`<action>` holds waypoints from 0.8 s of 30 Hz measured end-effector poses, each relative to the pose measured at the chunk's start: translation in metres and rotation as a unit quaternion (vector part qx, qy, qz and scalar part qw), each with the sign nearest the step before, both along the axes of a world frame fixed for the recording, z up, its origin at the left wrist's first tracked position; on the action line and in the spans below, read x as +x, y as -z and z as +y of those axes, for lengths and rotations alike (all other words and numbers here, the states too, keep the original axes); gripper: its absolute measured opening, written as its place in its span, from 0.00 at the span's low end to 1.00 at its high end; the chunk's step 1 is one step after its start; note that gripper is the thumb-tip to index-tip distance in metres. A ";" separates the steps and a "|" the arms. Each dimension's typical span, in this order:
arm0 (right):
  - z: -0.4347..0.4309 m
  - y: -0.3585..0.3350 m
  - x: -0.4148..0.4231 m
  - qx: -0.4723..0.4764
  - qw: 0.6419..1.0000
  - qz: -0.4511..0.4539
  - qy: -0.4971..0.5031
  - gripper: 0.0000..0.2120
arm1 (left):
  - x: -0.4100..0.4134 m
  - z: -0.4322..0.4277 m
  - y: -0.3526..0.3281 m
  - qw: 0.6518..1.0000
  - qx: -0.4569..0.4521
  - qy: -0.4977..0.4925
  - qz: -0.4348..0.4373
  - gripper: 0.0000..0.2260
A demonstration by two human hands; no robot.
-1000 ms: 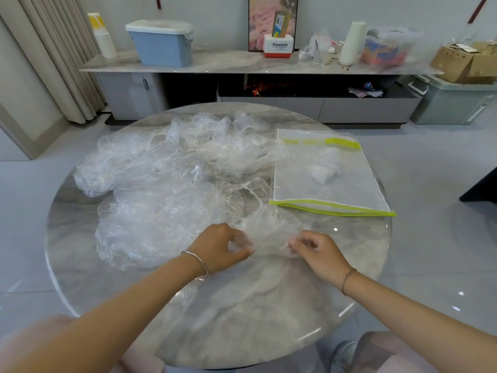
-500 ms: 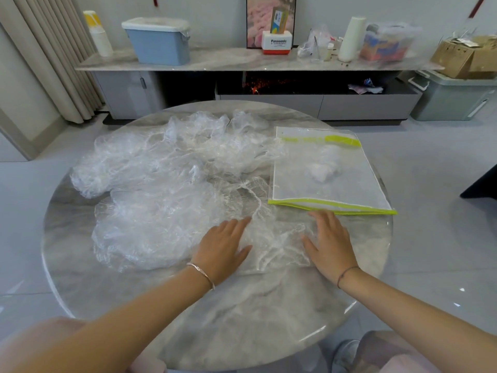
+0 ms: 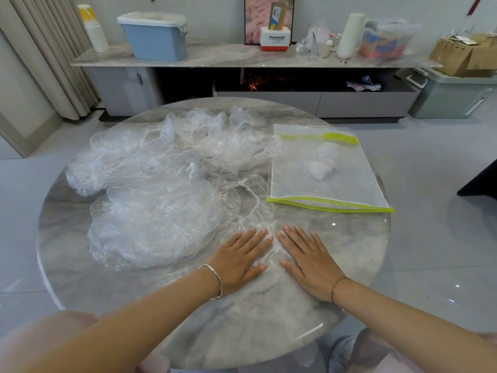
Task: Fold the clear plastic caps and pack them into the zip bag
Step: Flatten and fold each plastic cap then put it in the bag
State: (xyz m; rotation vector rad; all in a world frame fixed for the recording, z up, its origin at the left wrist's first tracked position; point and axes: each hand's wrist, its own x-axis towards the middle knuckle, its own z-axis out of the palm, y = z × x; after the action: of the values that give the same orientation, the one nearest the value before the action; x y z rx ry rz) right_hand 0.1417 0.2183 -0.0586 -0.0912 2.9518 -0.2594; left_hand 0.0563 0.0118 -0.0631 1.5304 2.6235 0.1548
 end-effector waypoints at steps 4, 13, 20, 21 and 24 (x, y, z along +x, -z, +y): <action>0.000 -0.003 -0.003 -0.014 1.000 -0.009 -0.008 0.45 | 0.000 0.000 -0.007 0.999 -0.025 0.002 -0.033 0.36; -0.003 -0.036 0.008 -0.075 0.984 0.143 -0.078 0.29 | -0.010 -0.018 -0.031 0.996 0.070 0.047 -0.009 0.25; -0.023 -0.016 0.017 -0.044 0.983 0.158 -0.086 0.17 | 0.007 -0.009 -0.036 0.999 0.035 0.005 0.011 0.35; -0.022 -0.015 0.015 -0.038 0.980 0.176 -0.082 0.15 | 0.008 -0.008 -0.037 1.000 0.024 0.001 0.006 0.38; -0.017 -0.017 0.013 -0.082 0.976 0.189 -0.063 0.13 | 0.009 -0.009 -0.039 1.000 0.014 0.007 -0.012 0.43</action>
State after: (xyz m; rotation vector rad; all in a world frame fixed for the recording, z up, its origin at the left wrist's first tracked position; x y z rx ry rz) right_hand 0.1547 0.2009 -0.0420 -0.3910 3.2746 -0.5195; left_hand 0.0652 0.0029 -0.0237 1.5456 2.6022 0.2092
